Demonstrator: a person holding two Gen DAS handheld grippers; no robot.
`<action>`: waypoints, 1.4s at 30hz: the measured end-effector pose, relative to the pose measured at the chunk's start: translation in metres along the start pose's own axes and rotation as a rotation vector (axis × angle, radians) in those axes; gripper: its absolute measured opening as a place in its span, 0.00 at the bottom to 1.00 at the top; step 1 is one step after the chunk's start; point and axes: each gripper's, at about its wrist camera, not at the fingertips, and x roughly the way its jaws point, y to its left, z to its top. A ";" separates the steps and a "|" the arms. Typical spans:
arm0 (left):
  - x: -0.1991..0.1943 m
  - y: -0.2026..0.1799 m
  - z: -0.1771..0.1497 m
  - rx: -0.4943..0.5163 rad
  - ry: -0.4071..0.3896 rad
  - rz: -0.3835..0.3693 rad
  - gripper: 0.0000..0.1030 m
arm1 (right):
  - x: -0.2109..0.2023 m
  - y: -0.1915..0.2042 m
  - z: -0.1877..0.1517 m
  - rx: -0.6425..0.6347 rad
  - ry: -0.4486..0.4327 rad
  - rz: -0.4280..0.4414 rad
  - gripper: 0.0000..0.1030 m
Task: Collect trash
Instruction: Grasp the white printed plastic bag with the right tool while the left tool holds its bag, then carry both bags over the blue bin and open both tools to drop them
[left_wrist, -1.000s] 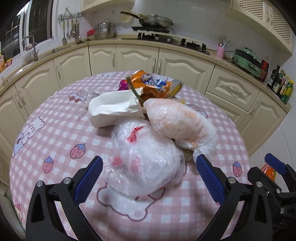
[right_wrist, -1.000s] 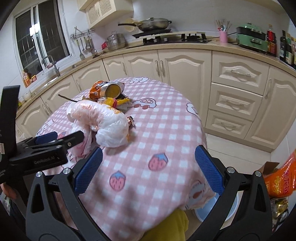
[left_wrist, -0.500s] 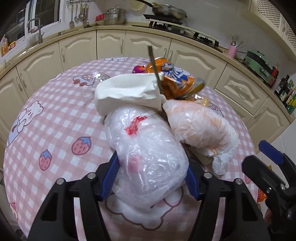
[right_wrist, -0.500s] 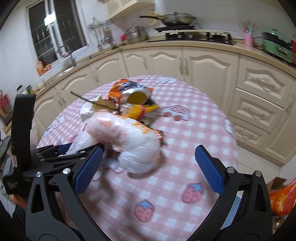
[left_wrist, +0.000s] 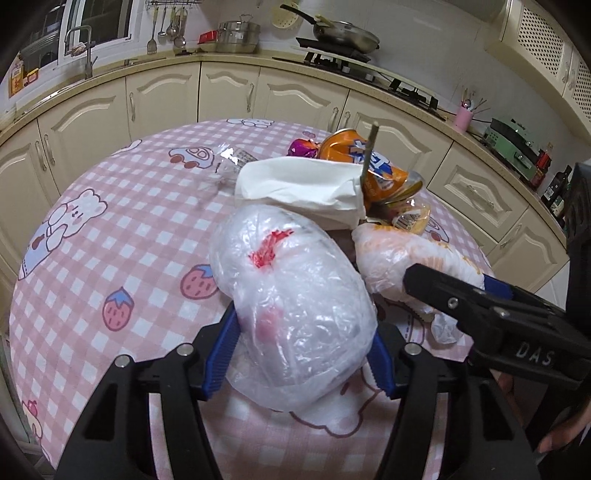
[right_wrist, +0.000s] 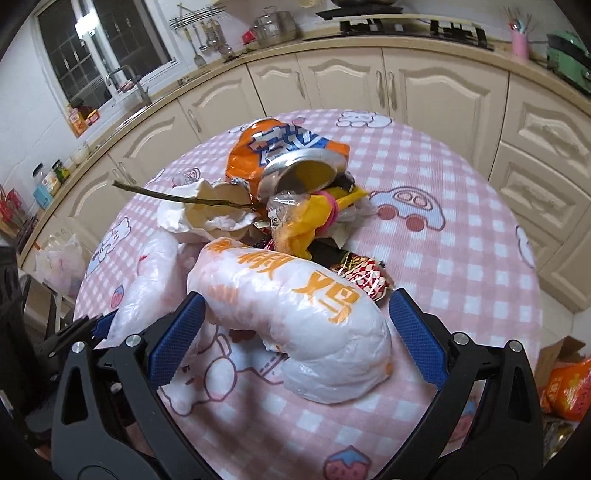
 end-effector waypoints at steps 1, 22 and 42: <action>-0.001 0.000 -0.001 0.002 -0.001 0.000 0.60 | 0.001 0.001 -0.001 0.001 -0.002 0.006 0.93; -0.039 -0.039 -0.015 0.103 -0.080 -0.032 0.60 | -0.073 -0.016 -0.025 0.077 -0.142 -0.021 0.38; -0.047 -0.172 -0.049 0.308 -0.076 -0.192 0.60 | -0.153 -0.126 -0.085 0.319 -0.251 -0.172 0.38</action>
